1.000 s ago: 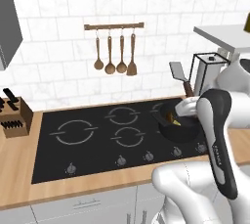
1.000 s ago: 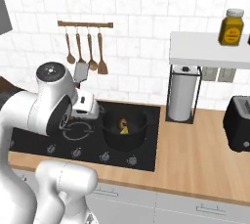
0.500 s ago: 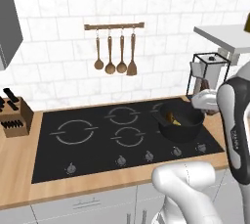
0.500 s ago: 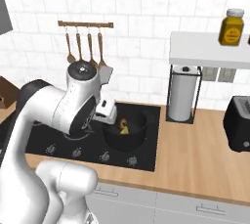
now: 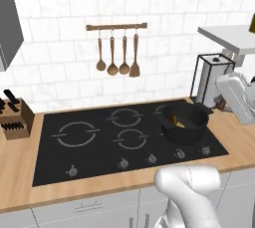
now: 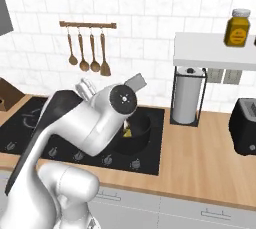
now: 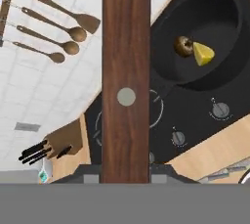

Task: Put the mushroom and lemon wedge in the pot. Retrieve the spatula and lightly stir the vegetables in the pot.

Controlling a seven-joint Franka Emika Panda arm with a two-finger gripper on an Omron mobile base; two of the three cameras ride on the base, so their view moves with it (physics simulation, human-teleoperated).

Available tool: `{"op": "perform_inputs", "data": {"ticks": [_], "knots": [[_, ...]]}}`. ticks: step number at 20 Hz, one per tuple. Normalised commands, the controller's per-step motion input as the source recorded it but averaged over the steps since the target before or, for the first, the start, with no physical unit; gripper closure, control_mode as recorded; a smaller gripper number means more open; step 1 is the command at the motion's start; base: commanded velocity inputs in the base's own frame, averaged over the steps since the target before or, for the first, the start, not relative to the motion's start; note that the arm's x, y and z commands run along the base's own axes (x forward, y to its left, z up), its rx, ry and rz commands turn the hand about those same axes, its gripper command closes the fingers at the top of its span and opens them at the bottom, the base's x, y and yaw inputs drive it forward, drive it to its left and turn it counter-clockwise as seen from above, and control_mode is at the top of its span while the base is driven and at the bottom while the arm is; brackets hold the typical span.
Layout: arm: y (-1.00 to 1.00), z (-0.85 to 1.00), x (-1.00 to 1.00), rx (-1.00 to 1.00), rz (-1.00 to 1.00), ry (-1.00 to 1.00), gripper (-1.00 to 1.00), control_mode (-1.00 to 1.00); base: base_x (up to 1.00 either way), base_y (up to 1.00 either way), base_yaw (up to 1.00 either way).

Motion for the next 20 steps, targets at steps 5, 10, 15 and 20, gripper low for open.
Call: {"op": "perform_inputs", "data": {"ticks": [5, 10, 15, 20], "knots": [[0.14, 0.26, -0.01, 0.68, -0.46, 0.27, 1.00, -1.00, 0.00, 0.00, 0.00], [0.56, 0.19, 0.26, 0.34, -0.42, 0.32, 1.00, -1.00, 0.00, 0.00, 0.00], [0.03, 0.00, 0.16, 0.00, -0.04, 0.09, 1.00, -1.00, 0.00, 0.00, 0.00], [0.07, 0.00, 0.63, 0.19, -0.29, -0.08, 1.00, -1.00, 0.00, 0.00, 0.00]]}}
